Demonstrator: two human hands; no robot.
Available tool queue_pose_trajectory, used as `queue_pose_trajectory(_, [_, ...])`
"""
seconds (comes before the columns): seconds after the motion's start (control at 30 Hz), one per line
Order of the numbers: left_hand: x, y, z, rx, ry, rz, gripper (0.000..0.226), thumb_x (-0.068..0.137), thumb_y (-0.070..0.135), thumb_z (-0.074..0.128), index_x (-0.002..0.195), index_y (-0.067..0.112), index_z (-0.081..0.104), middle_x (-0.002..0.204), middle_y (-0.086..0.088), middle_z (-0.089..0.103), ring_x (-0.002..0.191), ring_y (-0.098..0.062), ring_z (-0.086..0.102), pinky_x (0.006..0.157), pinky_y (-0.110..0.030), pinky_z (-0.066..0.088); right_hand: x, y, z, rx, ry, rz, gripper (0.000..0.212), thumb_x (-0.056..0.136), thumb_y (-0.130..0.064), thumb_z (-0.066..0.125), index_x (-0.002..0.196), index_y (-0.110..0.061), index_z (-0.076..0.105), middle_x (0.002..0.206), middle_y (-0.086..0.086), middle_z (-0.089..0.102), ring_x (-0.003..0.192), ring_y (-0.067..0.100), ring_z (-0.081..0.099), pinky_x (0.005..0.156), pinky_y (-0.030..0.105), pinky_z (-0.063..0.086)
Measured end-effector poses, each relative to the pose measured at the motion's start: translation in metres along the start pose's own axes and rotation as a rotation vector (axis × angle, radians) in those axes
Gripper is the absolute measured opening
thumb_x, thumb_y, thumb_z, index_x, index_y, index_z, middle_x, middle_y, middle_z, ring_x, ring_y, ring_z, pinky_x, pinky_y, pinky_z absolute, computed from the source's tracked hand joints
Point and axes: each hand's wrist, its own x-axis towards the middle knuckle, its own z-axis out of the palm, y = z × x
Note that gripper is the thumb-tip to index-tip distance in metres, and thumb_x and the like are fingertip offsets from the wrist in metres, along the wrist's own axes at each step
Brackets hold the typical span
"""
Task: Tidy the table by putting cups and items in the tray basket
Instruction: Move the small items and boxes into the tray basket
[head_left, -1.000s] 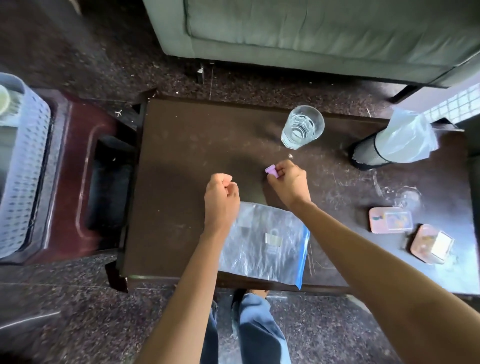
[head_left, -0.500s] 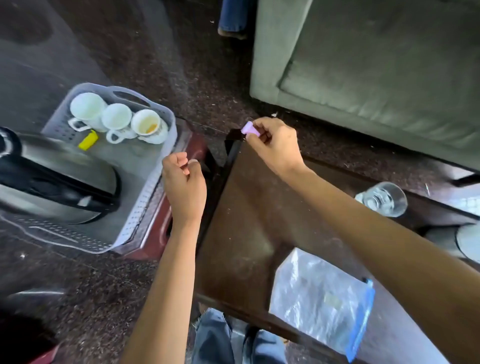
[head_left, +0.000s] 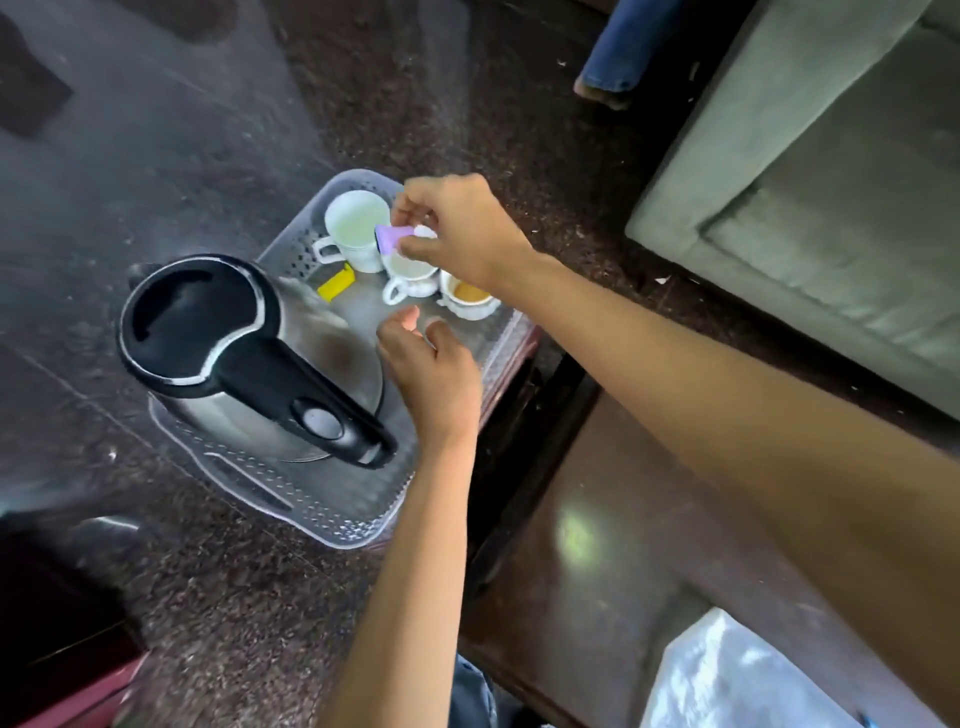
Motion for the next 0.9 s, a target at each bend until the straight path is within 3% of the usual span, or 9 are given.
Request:
queue_pose_trajectory(0.13, [0.016, -0.002, 0.003, -0.133, 0.081, -0.133, 0.033, 0.094, 0.004, 0.044, 0.124, -0.009, 0.043, 0.13, -0.024, 0.048, 0.122, -0.032, 0.046, 0.096, -0.023, 0.036, 0.042, -0.012, 0.029, -0.208, -0.179, -0.2, 0.02, 0.079, -0.019, 0.061, 0.097, -0.014, 0.067, 0.096, 0.0, 0.069, 0.095, 0.021, 0.052, 0.081, 0.03, 0.038])
queue_pose_trajectory(0.33, [0.023, -0.011, 0.01, -0.206, 0.037, -0.157, 0.048, 0.083, 0.022, 0.041, 0.12, -0.009, 0.045, 0.123, -0.027, 0.052, 0.117, -0.036, 0.05, 0.102, -0.044, 0.04, 0.074, -0.022, 0.074, -0.42, -0.34, -0.406, 0.018, 0.084, -0.03, 0.06, 0.096, -0.019, 0.068, 0.091, -0.002, 0.071, 0.101, 0.021, 0.048, 0.076, 0.033, 0.038])
queue_pose_trajectory(0.5, [0.025, -0.026, 0.011, -0.197, -0.017, -0.161, 0.031, 0.089, 0.014, 0.049, 0.113, -0.005, 0.048, 0.114, -0.025, 0.056, 0.109, -0.037, 0.054, 0.093, -0.054, 0.045, 0.081, -0.024, 0.095, -0.706, -0.388, -0.459, 0.028, 0.088, -0.03, 0.05, 0.097, -0.012, 0.069, 0.101, 0.007, 0.063, 0.11, 0.029, 0.046, 0.085, 0.037, 0.036])
queue_pose_trajectory(0.67, [0.028, -0.031, 0.009, -0.172, -0.023, -0.157, 0.029, 0.088, 0.015, 0.05, 0.111, -0.003, 0.048, 0.113, -0.024, 0.057, 0.109, -0.039, 0.053, 0.091, -0.056, 0.046, 0.08, -0.023, 0.105, -0.761, -0.478, -0.426, 0.014, 0.058, -0.029, 0.071, 0.056, -0.015, 0.071, 0.071, 0.005, 0.059, 0.078, 0.029, 0.061, 0.061, 0.029, 0.042])
queue_pose_trajectory(0.83, [0.028, -0.024, 0.008, -0.166, -0.026, -0.152, 0.029, 0.091, 0.008, 0.049, 0.116, -0.006, 0.048, 0.119, -0.024, 0.055, 0.113, -0.036, 0.052, 0.096, -0.05, 0.044, 0.073, -0.023, 0.093, -0.641, -0.302, -0.425, 0.013, 0.075, -0.021, 0.064, 0.083, -0.011, 0.069, 0.1, 0.011, 0.059, 0.102, 0.034, 0.052, 0.078, 0.039, 0.04])
queue_pose_trajectory(0.9, [0.028, -0.019, 0.008, -0.16, -0.021, -0.148, 0.03, 0.091, 0.008, 0.044, 0.118, -0.006, 0.047, 0.123, -0.024, 0.053, 0.116, -0.034, 0.05, 0.1, -0.042, 0.043, 0.068, -0.023, 0.079, -0.517, -0.212, -0.431, 0.015, 0.078, -0.024, 0.06, 0.085, -0.012, 0.067, 0.102, 0.011, 0.059, 0.1, 0.033, 0.051, 0.08, 0.038, 0.041])
